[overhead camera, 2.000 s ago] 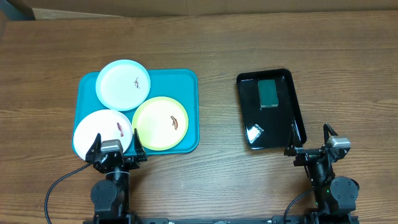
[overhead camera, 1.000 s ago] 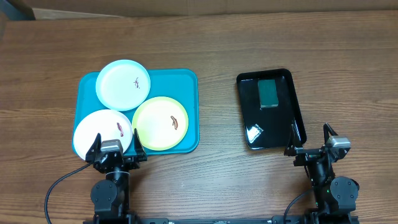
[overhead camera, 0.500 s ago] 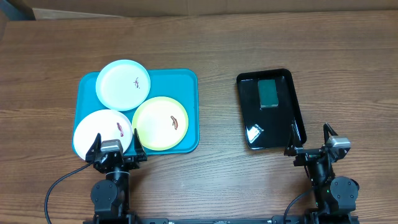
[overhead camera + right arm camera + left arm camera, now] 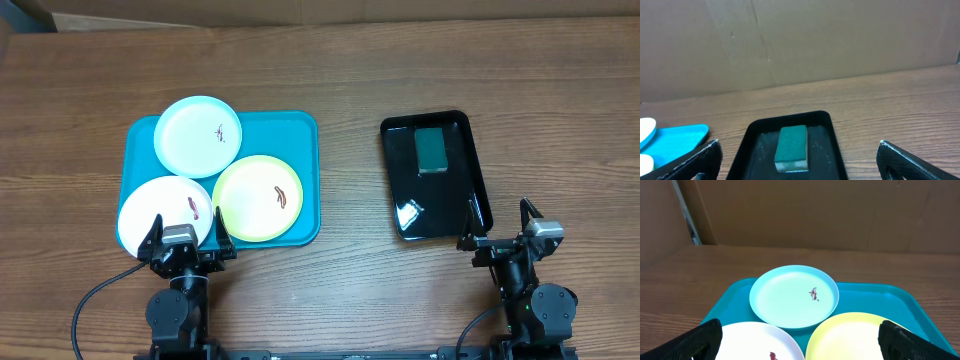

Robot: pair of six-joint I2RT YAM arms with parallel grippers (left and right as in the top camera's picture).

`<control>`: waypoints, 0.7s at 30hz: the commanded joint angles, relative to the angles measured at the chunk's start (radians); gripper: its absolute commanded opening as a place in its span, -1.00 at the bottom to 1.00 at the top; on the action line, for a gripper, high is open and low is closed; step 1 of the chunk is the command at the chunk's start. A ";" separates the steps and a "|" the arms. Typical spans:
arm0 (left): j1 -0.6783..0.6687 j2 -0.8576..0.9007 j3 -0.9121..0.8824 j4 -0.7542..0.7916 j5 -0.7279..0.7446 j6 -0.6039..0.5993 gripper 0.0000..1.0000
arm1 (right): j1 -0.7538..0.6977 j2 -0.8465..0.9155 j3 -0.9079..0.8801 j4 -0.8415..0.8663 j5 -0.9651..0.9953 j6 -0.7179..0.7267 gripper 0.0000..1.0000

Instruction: Clean dirty plates on tray and stack at the side

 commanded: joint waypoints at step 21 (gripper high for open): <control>-0.010 0.006 -0.004 0.041 0.163 -0.103 0.99 | -0.005 -0.005 -0.010 0.008 0.002 0.000 1.00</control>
